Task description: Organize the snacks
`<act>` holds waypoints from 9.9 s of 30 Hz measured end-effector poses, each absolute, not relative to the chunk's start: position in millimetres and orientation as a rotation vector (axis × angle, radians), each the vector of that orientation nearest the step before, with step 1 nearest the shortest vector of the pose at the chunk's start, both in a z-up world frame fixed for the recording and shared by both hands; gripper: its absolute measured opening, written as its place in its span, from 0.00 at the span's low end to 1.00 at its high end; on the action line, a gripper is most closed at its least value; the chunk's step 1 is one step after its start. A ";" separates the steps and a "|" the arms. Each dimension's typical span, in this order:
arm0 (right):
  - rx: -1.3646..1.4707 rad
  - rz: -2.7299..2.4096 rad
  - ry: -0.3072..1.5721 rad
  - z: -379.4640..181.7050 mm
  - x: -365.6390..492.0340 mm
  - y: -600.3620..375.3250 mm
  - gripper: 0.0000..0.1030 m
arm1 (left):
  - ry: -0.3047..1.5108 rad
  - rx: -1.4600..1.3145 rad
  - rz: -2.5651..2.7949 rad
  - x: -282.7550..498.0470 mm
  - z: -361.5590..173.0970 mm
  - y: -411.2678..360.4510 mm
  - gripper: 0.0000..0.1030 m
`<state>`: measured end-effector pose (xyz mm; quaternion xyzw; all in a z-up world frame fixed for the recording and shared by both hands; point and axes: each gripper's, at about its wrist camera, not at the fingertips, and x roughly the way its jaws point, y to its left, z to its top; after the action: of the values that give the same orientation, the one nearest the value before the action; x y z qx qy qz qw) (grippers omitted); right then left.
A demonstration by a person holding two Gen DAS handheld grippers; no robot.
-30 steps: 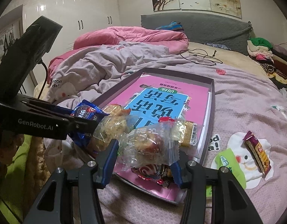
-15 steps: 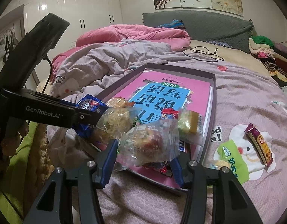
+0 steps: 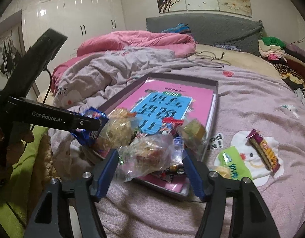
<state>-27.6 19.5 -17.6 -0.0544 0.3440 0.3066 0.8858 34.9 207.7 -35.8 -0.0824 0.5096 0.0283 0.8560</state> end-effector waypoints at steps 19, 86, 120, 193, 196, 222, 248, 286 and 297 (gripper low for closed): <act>0.051 0.466 0.647 13.0 -6.4 -66.6 0.70 | 0.963 -0.140 -0.034 32.9 19.1 165.8 0.68; 0.051 0.373 0.880 -61.5 103.4 -162.7 0.19 | 1.326 0.448 -0.448 121.4 -79.9 -51.8 0.45; 0.298 0.354 0.649 -9.8 60.0 -211.1 0.19 | 1.222 0.292 -0.388 100.7 -50.7 -40.8 0.20; 0.291 0.576 0.643 27.3 16.5 -108.9 0.19 | 1.046 0.100 -0.211 68.2 13.4 71.1 0.34; 0.275 0.621 0.665 27.4 10.5 -87.5 0.19 | 1.036 0.076 -0.173 62.3 15.2 95.9 0.34; 0.123 0.640 0.857 -16.8 -5.2 -13.6 0.20 | 1.052 -0.017 -0.113 37.7 -3.9 147.9 0.34; 0.158 0.626 0.866 -23.5 13.6 2.8 0.41 | 1.075 -0.059 -0.096 54.8 -24.4 145.8 0.40; -0.035 0.445 0.774 35.8 -75.3 -36.4 0.96 | 0.941 -0.114 0.040 -42.4 20.4 132.1 0.77; -0.053 0.427 0.756 40.4 -76.2 -33.8 0.96 | 0.952 -0.108 0.053 -41.8 19.5 133.4 0.77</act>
<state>-76.2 -33.8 40.4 -0.0259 0.3661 0.2069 0.9069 -41.8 133.4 19.5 -0.0520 0.4580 0.0253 0.8870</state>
